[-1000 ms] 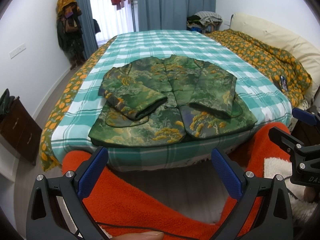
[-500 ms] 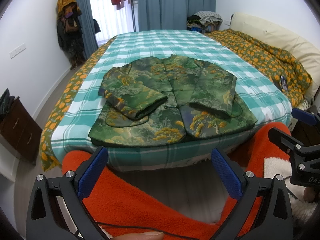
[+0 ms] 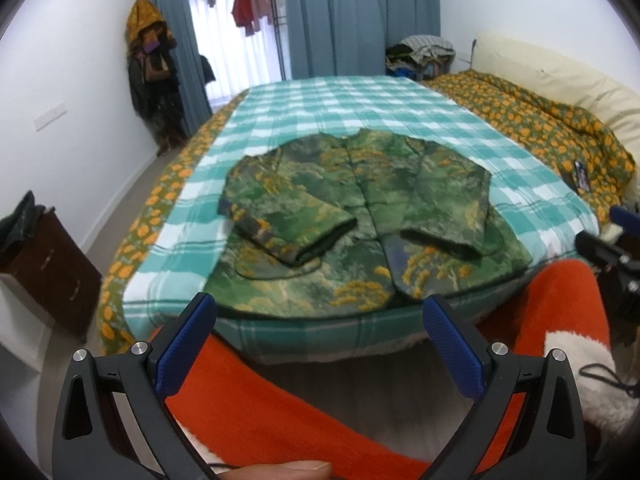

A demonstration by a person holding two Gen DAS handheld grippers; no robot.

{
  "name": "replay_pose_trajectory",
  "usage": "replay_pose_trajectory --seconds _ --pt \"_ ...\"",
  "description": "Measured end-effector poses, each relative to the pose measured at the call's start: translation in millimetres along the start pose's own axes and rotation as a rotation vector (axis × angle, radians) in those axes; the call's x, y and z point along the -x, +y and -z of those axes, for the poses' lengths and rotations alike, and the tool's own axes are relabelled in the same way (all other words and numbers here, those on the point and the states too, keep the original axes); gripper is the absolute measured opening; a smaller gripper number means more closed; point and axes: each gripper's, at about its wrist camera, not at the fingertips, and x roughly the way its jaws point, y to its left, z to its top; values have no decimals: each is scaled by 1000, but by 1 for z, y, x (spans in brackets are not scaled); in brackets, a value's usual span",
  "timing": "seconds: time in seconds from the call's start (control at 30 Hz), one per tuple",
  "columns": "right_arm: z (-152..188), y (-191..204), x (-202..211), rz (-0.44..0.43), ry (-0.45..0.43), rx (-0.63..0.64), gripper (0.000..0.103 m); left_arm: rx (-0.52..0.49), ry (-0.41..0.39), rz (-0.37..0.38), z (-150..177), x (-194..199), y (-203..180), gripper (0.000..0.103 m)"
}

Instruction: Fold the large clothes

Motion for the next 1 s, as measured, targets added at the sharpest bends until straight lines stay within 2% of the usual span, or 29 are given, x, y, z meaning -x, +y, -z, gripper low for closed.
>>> replay_pose_trajectory --seconds 0.17,0.3,0.4,0.53,0.7,0.8,0.9,1.0 --pt "-14 -9 11 -4 -53 -1 102 -16 -32 -30 -13 1 5 103" --pt "-26 -14 13 -12 -94 3 102 -1 -96 -41 -16 6 10 103" --pt "-30 -18 11 -46 -93 -7 102 19 -134 -42 -19 8 13 103" --pt "-32 -17 7 -68 -60 18 102 36 -130 -38 -24 5 18 103" --pt "-31 -14 4 -55 -46 64 102 62 -129 -23 -28 6 26 103" --pt "-30 -16 1 -72 -35 55 102 89 -109 18 -30 6 30 103" --pt "-31 -21 4 -77 -64 34 102 88 -85 52 -30 2 32 103" --pt "-30 -22 11 -40 -134 39 102 53 -96 13 -27 1 29 103"
